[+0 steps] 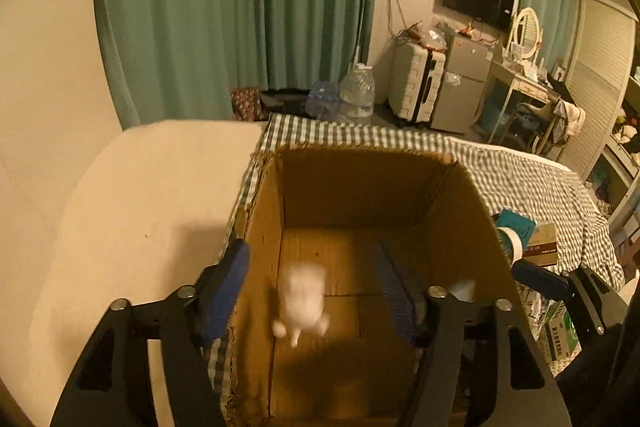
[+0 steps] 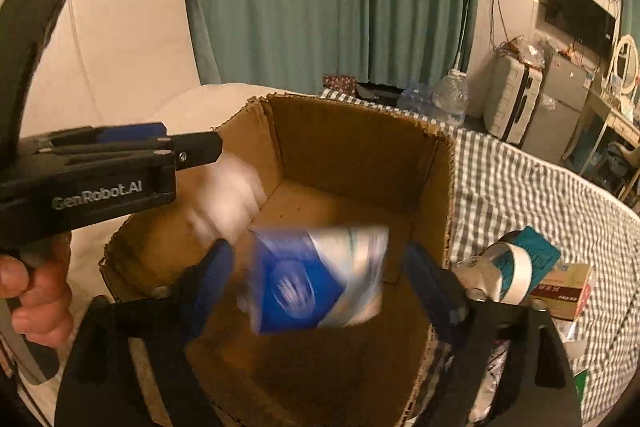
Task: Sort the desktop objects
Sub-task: 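Carry the bear and tissue pack over the cardboard box and release both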
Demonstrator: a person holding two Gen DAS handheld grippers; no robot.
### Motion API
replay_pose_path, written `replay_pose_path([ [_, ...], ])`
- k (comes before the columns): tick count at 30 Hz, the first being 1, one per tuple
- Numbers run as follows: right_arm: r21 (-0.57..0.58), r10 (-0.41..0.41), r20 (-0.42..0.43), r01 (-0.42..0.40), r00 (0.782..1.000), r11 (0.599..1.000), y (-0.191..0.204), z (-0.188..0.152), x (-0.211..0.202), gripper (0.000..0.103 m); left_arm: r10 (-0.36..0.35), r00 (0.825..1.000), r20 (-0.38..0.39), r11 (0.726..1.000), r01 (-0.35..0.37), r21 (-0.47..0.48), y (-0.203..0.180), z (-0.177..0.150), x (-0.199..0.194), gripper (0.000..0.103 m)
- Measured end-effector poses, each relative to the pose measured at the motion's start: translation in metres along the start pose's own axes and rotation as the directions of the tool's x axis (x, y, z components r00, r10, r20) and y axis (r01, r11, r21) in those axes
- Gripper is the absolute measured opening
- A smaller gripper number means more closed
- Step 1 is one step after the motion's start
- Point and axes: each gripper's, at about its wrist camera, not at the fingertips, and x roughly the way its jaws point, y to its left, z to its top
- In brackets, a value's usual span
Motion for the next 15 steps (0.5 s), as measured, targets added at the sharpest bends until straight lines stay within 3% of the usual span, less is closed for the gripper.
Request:
replay_pose_path([
  [7, 0.021, -0.007, 0.078, 0.006, 0.997, 1.000, -0.003, 0.006, -0.030, 0.092, -0.005, 0.997, 0.079, 1.000, 0.005, -0.002, -0.004, 0.011, -0.027, 0.076],
  [15, 0.069, -0.046, 0.210, 0.032, 0.977, 0.997, -0.024, 0.014, -0.086, 0.103, 0.017, 0.969, 0.246, 1.000, -0.015, -0.012, -0.010, 0.024, -0.083, 0.101],
])
